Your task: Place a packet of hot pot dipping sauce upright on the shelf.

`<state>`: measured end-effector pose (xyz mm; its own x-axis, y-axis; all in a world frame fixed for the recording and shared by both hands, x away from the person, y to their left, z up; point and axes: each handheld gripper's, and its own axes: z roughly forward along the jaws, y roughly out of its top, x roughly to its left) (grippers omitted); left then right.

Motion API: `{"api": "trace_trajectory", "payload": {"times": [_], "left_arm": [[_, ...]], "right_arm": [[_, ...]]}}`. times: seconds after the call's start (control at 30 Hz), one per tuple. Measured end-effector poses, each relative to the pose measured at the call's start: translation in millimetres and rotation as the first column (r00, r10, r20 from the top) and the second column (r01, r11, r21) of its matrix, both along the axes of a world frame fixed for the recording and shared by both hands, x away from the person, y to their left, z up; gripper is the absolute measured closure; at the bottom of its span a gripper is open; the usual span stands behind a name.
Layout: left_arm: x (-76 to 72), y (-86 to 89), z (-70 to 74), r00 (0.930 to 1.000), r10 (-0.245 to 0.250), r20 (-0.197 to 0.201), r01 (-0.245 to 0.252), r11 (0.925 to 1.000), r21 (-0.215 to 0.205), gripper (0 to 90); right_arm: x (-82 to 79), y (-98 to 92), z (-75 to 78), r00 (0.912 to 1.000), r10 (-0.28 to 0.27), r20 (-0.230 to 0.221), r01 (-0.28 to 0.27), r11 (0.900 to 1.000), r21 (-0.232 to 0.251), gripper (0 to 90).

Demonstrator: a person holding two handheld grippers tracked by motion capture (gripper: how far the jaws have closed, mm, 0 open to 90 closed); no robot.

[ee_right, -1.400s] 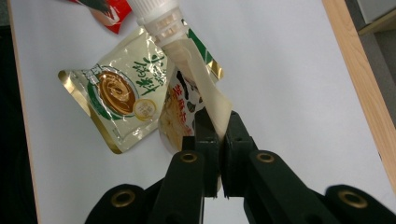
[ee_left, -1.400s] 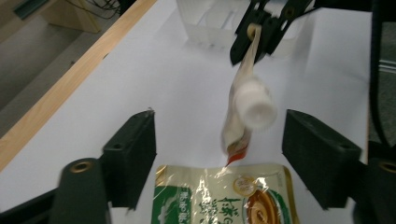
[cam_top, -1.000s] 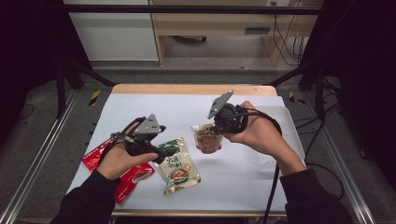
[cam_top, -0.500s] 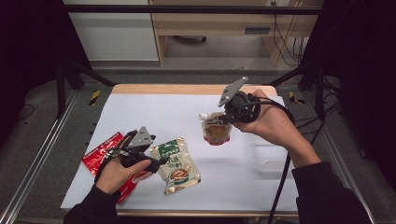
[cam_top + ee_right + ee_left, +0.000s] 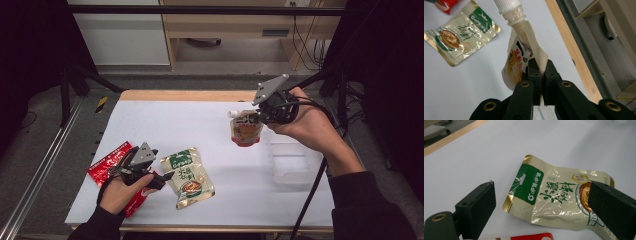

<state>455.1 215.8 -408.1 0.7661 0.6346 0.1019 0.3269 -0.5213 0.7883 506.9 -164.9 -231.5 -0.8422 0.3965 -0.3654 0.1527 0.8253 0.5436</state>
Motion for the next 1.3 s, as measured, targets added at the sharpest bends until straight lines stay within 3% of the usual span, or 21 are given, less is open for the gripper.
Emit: {"api": "trace_trajectory", "payload": {"times": [0.2,0.37,0.43,0.53,0.8,0.9,1.03,1.3], "left_arm": [[0.1,10.7,-8.7,0.9998,0.020,0.001,-0.020,0.9998,0.004,7.8],[2.9,17.5,-18.7,0.9976,0.069,0.009,-0.069,0.9975,0.015,7.8],[3.9,21.2,-23.5,0.9935,0.112,0.021,-0.112,0.9935,0.022,7.9],[4.6,27.3,-27.9,0.9905,0.138,0.004,-0.138,0.9905,-0.001,8.1],[1.9,37.2,-23.0,0.9867,0.159,0.037,-0.158,0.9872,-0.026,8.0],[1.8,44.4,-21.3,0.9799,0.193,0.053,-0.190,0.9807,-0.044,7.9],[3.6,51.5,-24.5,0.9646,0.259,0.049,-0.255,0.9637,-0.080,8.3],[2.7,54.6,-23.5,0.9629,0.262,0.065,-0.257,0.9634,-0.076,8.3]], "right_arm": [[8.6,-19.0,-2.4,0.9992,-0.021,0.035,0.021,1.000,0.006,87.6],[16.2,-32.3,-2.9,0.9970,-0.039,0.067,0.039,0.999,0.005,87.7],[18.0,-36.2,-3.2,0.9956,-0.043,0.084,0.043,0.999,0.009,87.7],[21.7,-41.8,-4.1,0.9938,-0.045,0.101,0.045,0.999,0.004,87.8],[26.8,-60.8,-2.3,0.9863,-0.091,0.137,0.087,0.995,0.039,87.8],[27.2,-70.5,-0.3,0.9836,-0.105,0.147,0.100,0.994,0.040,87.7],[28.5,-83.3,-3.9,0.9797,-0.131,0.152,0.126,0.991,0.043,87.7],[33.1,-108.4,-25.9,0.9762,-0.168,0.137,0.164,0.986,0.038,87.8]]}}
